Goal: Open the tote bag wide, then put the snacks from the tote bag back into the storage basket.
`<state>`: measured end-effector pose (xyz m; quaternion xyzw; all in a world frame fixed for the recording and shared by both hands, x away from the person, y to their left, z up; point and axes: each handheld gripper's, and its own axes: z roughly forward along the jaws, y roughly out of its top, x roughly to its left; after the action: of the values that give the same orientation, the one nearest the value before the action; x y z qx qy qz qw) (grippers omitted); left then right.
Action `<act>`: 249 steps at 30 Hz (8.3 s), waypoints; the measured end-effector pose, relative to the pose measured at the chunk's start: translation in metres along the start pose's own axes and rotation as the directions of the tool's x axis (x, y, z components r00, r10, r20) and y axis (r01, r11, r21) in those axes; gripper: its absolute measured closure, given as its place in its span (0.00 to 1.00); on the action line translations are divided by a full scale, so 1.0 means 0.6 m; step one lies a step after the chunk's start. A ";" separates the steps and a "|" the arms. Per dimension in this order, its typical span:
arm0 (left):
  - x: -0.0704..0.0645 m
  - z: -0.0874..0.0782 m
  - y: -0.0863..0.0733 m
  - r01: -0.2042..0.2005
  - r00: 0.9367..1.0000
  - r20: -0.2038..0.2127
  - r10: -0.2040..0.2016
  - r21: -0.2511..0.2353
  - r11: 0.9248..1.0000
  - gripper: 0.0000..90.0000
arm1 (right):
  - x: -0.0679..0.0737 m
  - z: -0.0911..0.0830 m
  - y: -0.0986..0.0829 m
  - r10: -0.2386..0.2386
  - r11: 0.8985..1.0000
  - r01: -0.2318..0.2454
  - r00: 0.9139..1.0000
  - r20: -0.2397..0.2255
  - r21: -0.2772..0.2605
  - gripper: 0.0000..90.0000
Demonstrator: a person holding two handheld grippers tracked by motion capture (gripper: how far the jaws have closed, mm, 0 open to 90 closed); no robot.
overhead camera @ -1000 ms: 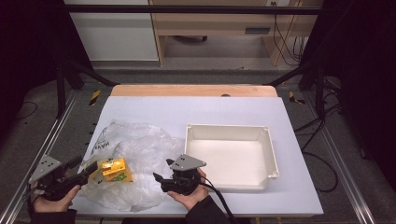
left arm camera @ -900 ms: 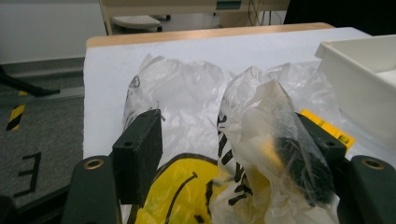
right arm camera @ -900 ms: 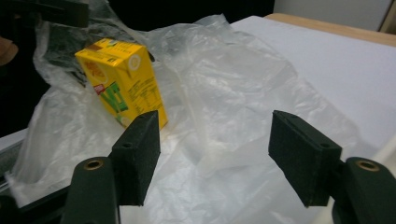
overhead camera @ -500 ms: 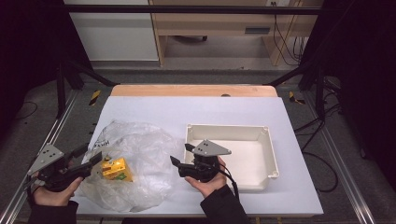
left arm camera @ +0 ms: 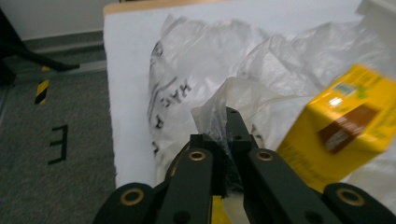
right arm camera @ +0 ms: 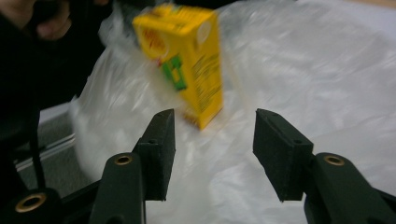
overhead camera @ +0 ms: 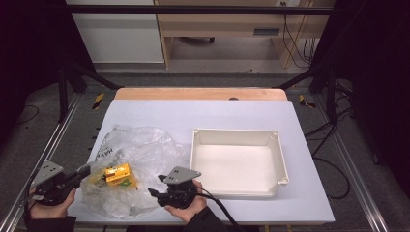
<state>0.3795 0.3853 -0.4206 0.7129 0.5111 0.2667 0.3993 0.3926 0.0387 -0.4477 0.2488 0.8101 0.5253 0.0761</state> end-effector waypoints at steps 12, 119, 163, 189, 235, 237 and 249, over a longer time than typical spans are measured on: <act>0.006 0.071 -0.049 -0.043 0.999 -0.010 0.046 0.199 0.979 1.00 | 0.010 0.044 -0.059 -0.021 0.988 0.022 1.000 -0.010 0.155 0.75; -0.008 -0.024 0.011 0.005 0.994 0.106 -0.004 -0.007 1.000 0.67 | 0.067 0.131 -0.028 -0.074 0.976 0.089 0.994 -0.084 0.200 1.00; 0.003 0.016 0.001 0.008 1.000 0.029 -0.007 -0.032 0.999 0.51 | 0.040 0.082 -0.032 -0.050 0.987 0.058 0.997 -0.052 0.149 0.98; -0.039 -0.017 0.067 -0.081 0.986 0.130 0.103 -0.170 0.982 0.44 | -0.022 -0.012 0.018 -0.044 0.999 0.046 0.992 0.120 -0.009 0.60; -0.086 0.052 0.045 -0.272 0.913 0.320 0.254 0.013 0.962 0.33 | -0.180 -0.312 -0.058 0.087 0.995 -0.057 0.887 0.453 -0.080 0.32; -0.085 0.051 0.043 -0.269 0.915 0.316 0.251 0.013 0.963 0.35 | -0.180 -0.313 -0.060 0.086 0.995 -0.057 0.885 0.457 -0.078 0.32; -0.089 0.061 0.041 -0.266 0.922 0.303 0.242 0.041 0.963 0.42 | -0.185 -0.314 -0.069 0.083 0.996 -0.060 0.881 0.465 -0.064 0.33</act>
<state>0.4031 0.3206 -0.4182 0.8206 0.3593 0.1859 0.4036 0.4027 -0.1816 -0.4175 0.3957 0.7455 0.4716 0.2553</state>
